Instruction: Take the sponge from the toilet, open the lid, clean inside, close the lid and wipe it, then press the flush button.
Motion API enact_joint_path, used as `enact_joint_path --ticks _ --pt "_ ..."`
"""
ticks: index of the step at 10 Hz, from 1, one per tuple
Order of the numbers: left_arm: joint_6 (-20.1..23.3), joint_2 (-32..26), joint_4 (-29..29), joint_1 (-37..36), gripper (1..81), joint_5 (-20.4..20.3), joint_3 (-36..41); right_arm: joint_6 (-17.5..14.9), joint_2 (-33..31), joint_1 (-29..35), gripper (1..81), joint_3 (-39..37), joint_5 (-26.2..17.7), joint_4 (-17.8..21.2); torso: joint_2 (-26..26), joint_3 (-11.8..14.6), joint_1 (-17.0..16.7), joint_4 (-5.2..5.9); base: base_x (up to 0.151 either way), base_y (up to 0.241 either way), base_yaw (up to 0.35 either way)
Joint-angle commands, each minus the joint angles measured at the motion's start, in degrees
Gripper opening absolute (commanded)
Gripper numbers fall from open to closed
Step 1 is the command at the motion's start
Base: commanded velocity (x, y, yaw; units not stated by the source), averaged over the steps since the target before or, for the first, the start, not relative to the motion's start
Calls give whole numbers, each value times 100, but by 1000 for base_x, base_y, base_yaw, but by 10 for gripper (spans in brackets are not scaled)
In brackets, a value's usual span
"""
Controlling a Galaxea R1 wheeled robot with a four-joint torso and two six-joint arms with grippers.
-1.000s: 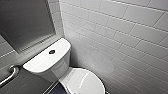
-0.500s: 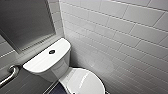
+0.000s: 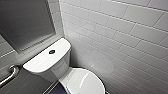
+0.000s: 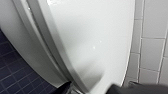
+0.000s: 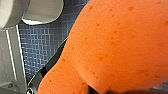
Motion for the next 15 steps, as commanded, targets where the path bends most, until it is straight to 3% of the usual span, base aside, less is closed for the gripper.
enact_joint_path --ticks 1,6,10,15 --pt "8 286 115 -431 811 -18 45 0 -339 40 10 65 -83 -103 0 0 0 0 0 0 0" --pt "8 857 405 -211 811 -61 -869 9 -374 5 10 65 129 -112 0 -2 0 0 0 0 0" --pt "8 1157 405 -210 811 -500 -1581 36 -383 -83 10 39 349 -112 0 -2 2 0 0 0 0" --pt "-18 631 458 -255 811 -579 -475 53 -304 -48 10 56 340 -121 0 -2 2 0 0 0 0"
